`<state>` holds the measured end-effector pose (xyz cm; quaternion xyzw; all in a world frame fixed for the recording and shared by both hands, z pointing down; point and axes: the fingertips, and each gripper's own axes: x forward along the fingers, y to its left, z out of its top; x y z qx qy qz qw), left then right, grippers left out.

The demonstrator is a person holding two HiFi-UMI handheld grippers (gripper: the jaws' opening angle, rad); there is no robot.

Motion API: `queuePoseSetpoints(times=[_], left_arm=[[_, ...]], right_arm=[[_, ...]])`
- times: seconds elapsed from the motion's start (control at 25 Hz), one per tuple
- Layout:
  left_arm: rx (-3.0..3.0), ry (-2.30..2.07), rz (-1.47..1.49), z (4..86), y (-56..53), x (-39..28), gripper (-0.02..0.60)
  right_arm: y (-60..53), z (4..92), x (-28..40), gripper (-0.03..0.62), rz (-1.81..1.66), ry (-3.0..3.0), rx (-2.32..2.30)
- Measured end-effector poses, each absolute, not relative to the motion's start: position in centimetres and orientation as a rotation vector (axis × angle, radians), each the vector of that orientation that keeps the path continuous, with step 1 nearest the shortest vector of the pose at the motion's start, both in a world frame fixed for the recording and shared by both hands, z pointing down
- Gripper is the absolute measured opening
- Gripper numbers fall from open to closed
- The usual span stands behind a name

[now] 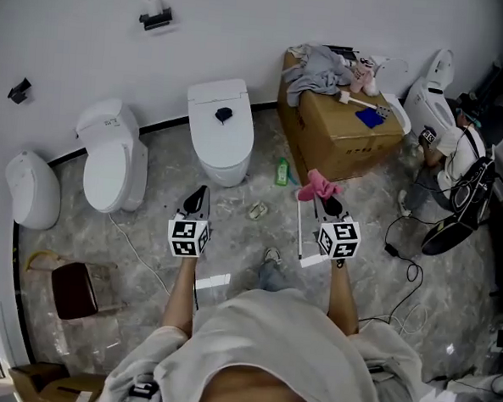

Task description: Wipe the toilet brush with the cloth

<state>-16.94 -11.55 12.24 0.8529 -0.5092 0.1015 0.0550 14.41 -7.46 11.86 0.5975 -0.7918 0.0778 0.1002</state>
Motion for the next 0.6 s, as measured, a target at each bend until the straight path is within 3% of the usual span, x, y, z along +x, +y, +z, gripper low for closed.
queuePoseSetpoints(times=[0.6], left_arm=[[2.618,-1.532,0.278,11.5,-9.7,-16.1,0.023]], right_arm=[[-5.8,10.9,14.6,0.067,0.221,-2.332,1.815]])
